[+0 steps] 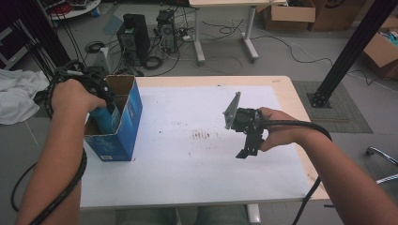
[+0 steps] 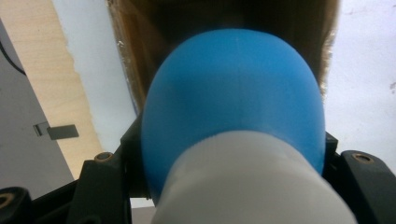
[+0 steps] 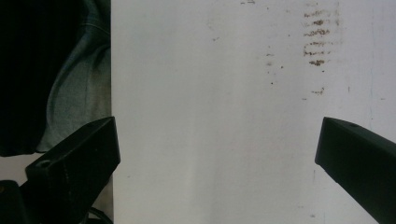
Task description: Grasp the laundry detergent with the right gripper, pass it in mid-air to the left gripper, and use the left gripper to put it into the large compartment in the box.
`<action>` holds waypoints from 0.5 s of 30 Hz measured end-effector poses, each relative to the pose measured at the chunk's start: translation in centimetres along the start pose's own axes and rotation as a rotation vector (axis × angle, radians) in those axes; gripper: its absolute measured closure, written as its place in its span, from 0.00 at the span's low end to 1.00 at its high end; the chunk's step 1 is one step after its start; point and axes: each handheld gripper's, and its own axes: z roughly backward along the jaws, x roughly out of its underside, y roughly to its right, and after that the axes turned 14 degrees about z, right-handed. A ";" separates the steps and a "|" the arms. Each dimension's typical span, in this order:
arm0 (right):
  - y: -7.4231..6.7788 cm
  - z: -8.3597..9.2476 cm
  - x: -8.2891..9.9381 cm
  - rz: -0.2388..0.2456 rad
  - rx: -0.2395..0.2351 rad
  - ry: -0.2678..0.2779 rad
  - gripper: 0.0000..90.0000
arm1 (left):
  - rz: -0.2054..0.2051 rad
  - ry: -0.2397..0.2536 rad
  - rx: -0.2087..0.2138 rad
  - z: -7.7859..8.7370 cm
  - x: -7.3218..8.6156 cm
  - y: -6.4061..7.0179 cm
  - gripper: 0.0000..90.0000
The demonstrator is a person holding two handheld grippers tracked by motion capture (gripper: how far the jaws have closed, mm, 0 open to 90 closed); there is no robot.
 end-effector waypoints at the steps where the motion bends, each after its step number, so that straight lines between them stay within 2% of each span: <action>1: 0.0 0.0 0.0 0.000 -0.001 0.000 0.00 | 0.003 -0.002 0.002 -0.2 0.0 0.0 0.43; 15: 0.1 -0.4 0.3 -0.009 -0.007 0.008 0.00 | -0.011 -0.007 -0.005 -3.2 -0.2 0.4 0.43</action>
